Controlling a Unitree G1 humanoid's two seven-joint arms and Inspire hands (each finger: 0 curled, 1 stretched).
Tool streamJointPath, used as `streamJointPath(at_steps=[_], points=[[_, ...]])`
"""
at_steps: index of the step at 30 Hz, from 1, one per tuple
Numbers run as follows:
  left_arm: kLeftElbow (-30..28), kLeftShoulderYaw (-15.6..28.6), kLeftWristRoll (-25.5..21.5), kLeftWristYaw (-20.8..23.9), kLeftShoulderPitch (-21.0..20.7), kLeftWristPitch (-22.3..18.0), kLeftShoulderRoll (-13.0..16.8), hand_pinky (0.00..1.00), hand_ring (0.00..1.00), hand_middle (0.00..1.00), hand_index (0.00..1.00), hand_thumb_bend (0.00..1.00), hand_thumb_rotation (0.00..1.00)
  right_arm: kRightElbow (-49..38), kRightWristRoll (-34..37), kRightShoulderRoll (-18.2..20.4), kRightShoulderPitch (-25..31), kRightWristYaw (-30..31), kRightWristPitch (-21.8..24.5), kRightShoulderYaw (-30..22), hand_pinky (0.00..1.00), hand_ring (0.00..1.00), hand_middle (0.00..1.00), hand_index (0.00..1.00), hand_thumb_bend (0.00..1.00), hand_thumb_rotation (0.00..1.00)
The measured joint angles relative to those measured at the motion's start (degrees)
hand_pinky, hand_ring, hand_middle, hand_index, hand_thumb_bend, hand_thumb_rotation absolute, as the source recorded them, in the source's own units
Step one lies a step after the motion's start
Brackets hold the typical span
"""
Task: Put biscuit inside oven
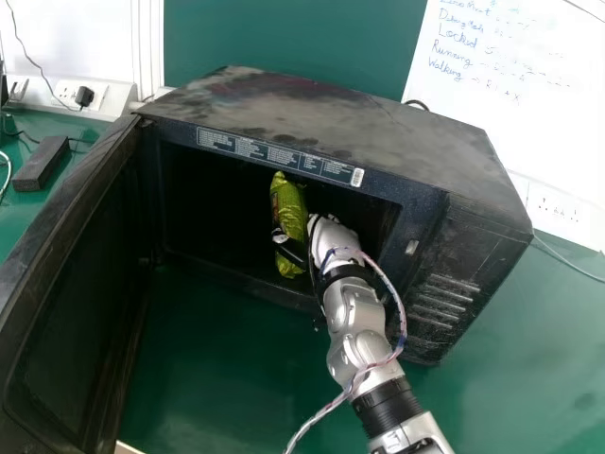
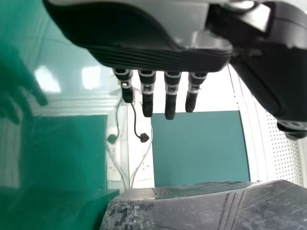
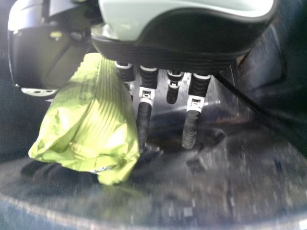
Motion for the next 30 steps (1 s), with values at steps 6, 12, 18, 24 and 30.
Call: streamJointPath(at_steps=[6, 12, 18, 24, 30], points=[[-0.2, 0.0, 0.1, 0.4, 0.4, 0.0, 0.0, 0.93, 0.92, 0.94, 0.98, 0.48, 1.00, 7.6, 1.4, 0.0, -2.7, -5.0, -2.0, 1.3, 0.32, 0.38, 0.47, 0.56, 0.51, 0.00], [-1.1, 0.0, 0.1, 1.0, 0.6, 0.2, 0.1, 0.93, 0.92, 0.93, 0.97, 0.49, 1.00, 12.1, 3.0, -0.1, -3.9, -9.3, -4.0, 1.9, 0.38, 0.39, 0.47, 0.56, 0.51, 0.00], [-1.1, 0.0, 0.1, 0.9, 0.6, 0.2, 0.1, 0.93, 0.92, 0.94, 0.98, 0.47, 1.00, 13.0, 4.4, -0.1, -4.3, -10.6, -4.3, 2.1, 0.33, 0.42, 0.50, 0.49, 0.52, 0.00], [-1.1, 0.0, 0.1, 1.0, 0.7, 0.2, 0.1, 0.93, 0.92, 0.93, 0.97, 0.50, 1.00, 11.4, 4.7, -0.2, -4.3, -7.5, -1.5, 2.8, 0.61, 0.64, 0.66, 0.78, 0.87, 0.29], [-1.3, 0.0, 0.1, 1.1, 0.7, 0.2, 0.2, 0.93, 0.92, 0.93, 0.97, 0.49, 1.00, 6.2, 4.2, -0.6, -4.3, -4.3, 2.4, 4.2, 0.62, 0.65, 0.68, 0.82, 0.92, 0.55]])
